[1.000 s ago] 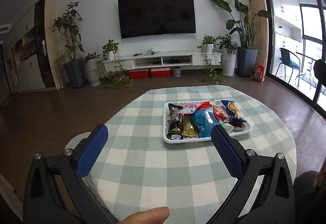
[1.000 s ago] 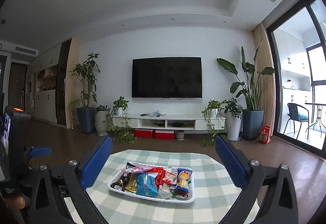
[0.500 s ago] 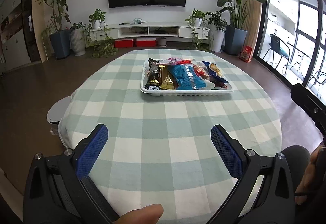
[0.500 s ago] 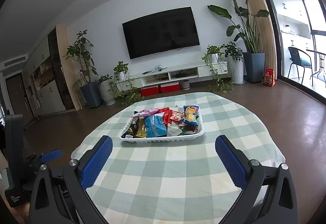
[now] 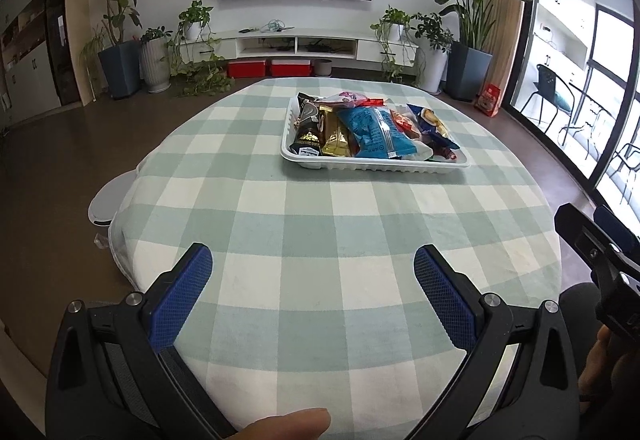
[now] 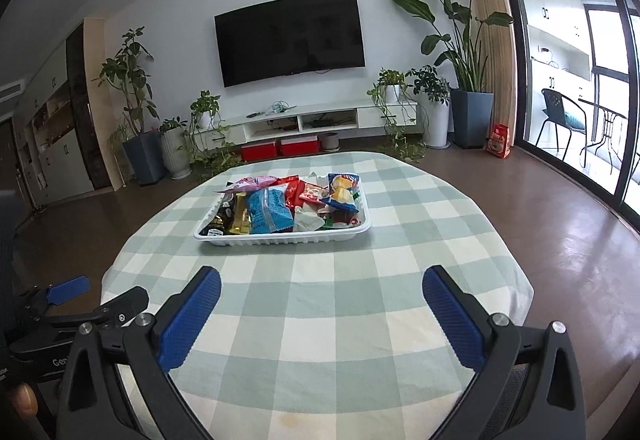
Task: Organize snacks
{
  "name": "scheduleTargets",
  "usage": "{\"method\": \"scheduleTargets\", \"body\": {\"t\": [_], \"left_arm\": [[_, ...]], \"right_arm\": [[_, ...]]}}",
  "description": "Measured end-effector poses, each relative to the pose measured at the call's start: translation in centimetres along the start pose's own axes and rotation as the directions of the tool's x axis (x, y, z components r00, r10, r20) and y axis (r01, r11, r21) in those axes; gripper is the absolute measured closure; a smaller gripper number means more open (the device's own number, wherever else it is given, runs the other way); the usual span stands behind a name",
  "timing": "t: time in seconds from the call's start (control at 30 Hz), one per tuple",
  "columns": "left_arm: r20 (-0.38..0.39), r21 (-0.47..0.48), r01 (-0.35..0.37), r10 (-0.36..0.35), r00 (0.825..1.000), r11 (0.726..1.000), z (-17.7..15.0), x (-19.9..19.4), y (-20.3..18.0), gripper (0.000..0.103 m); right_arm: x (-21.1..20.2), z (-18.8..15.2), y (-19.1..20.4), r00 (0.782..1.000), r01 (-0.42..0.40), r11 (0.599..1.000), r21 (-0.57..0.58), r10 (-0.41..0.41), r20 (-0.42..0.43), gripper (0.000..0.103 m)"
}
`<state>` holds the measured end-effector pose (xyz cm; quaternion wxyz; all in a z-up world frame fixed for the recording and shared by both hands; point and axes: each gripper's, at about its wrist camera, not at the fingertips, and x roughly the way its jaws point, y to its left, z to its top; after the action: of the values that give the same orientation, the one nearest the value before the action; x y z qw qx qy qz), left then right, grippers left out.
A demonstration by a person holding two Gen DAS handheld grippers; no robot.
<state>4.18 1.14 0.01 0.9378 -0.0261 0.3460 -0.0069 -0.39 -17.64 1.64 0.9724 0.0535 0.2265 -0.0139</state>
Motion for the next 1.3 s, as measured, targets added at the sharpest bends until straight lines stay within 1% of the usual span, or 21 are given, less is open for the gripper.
{"method": "scheduleTargets", "body": {"t": [0.27,0.67,1.3], "left_arm": [[-0.019,-0.010,0.004,-0.004,1.000,1.000,-0.4,0.8,0.4,0.001],[-0.020,-0.015,0.006,-0.006,1.000,1.000,-0.5,0.9,0.6,0.001],[-0.020,-0.015,0.007,-0.008,1.000,1.000,-0.6,0.9,0.6,0.001]], "right_arm": [[0.6,-0.8,0.1,0.999,0.012,1.000,0.000,-0.012,-0.036,0.000],[1.1,-1.3,0.6,0.995,0.028,1.000,-0.008,-0.029,-0.097,0.000],[1.5,-1.8,1.1,0.989,0.030,0.999,-0.018,-0.032,-0.141,0.000]]}}
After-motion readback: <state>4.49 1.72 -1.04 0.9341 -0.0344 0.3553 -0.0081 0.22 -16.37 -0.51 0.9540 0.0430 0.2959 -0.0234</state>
